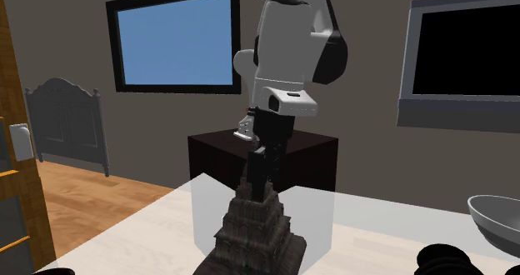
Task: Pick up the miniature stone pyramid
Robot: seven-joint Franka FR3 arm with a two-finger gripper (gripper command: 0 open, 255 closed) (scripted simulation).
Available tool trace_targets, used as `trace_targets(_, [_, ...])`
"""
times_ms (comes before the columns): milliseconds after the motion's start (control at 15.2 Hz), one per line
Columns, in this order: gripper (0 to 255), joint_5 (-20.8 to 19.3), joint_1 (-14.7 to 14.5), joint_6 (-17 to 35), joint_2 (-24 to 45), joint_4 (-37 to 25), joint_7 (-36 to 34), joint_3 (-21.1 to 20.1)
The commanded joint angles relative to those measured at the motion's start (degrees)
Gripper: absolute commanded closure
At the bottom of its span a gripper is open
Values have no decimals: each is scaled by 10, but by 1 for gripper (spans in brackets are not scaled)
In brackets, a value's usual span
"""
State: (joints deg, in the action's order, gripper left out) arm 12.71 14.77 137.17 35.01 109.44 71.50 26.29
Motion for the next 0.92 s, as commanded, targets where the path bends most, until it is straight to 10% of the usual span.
trace_targets(0, [255, 0, 0, 1, 1, 0, 0, 0])
trace_targets(858, [255, -19, -12, -36, -39, 1, -9, 16])
